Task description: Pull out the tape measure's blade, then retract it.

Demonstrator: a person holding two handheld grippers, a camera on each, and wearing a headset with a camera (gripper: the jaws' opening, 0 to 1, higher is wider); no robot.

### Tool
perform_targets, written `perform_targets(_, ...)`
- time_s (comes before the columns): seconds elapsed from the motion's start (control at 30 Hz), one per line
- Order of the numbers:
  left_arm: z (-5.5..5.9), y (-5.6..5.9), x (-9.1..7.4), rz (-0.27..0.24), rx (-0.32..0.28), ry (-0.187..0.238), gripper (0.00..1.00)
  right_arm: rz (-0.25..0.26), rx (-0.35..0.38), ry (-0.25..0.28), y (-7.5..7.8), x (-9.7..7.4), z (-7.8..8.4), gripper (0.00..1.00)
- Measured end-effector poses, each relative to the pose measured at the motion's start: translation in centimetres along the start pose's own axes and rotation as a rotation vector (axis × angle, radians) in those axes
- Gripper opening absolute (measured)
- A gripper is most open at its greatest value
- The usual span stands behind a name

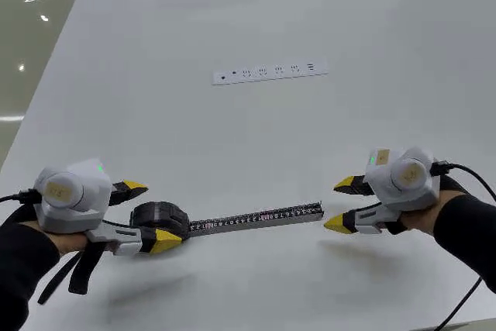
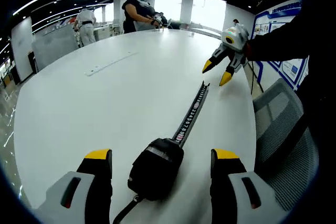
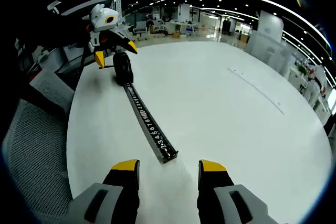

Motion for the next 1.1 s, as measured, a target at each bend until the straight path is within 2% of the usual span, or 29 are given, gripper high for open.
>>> perform_targets(0.07, -0.2, -0.7, -0.4, -0.088, 0.012, 0.042, 0.80, 0.004, 0.051, 0.026, -0.3, -0.6, 0.0, 0.43)
perform_targets(0.1, 0.0, -1.0, -0.7, -0.136, 0.000, 0.059, 0.85, 0.016, 0.082, 0.034, -0.4, -1.1, 0.3, 0.43)
perform_targets(0.17, 0.3, -0.9, -1.2, -0.156, -0.055, 0.074, 0.92, 0.044, 0.075, 0.032, -0.4, -1.9, 0.8, 0.44)
perform_targets(0.3, 1.2, -0.5, -1.8, -0.174, -0.075, 0.077, 0.95, 0.085, 0.092, 0.020, -0.8, -3.0, 1.7, 0.50)
perform_targets(0.43, 2.1, 0.2, -2.1, -0.168, -0.126, 0.102, 0.99, 0.129, 0.090, 0.041, -1.2, -4.5, 1.7, 0.53)
perform_targets(0.5, 2.3, 0.6, -2.6, -0.178, -0.116, 0.119, 0.99, 0.142, 0.109, 0.058, -1.4, -5.1, 1.7, 0.55)
perform_targets(0.57, 2.7, 0.8, -3.0, -0.180, -0.138, 0.122, 0.99, 0.156, 0.113, 0.062, -1.5, -5.5, 2.0, 0.56)
perform_targets(0.7, 4.0, 1.1, -4.1, -0.196, -0.174, 0.129, 0.99, 0.181, 0.125, 0.076, -1.7, -6.6, 2.7, 0.61)
perform_targets(0.8, 5.2, 1.2, -4.9, -0.217, -0.192, 0.118, 0.99, 0.201, 0.135, 0.084, -2.2, -7.7, 3.2, 0.63)
perform_targets(0.9, 6.1, 1.4, -5.7, -0.247, -0.211, 0.104, 0.99, 0.208, 0.150, 0.095, -2.4, -8.4, 4.4, 0.68)
perform_targets(0.93, 6.4, 1.5, -6.0, -0.259, -0.209, 0.099, 0.99, 0.207, 0.165, 0.102, -2.9, -8.8, 4.5, 0.70)
perform_targets(0.97, 6.5, 1.5, -6.2, -0.264, -0.211, 0.098, 0.99, 0.209, 0.168, 0.102, -3.1, -9.0, 4.8, 0.71)
perform_targets(1.0, 6.5, 1.6, -6.5, -0.268, -0.213, 0.107, 0.99, 0.216, 0.169, 0.091, -3.0, -9.1, 5.8, 0.73)
perform_targets(1.1, 6.4, 1.9, -7.1, -0.277, -0.217, 0.117, 0.99, 0.227, 0.191, 0.088, -3.6, -9.8, 6.8, 0.77)
Point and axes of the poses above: the centre of the closed fingertips' face, and the gripper's own axes: x roughly forward along the fingers, y roughly to its right, z roughly out of its underside, the point moved 6 cm from there along -x, roughly backward along the fingers, and after that the axes turned 2 degrees about -x, right-handed, at the moved point
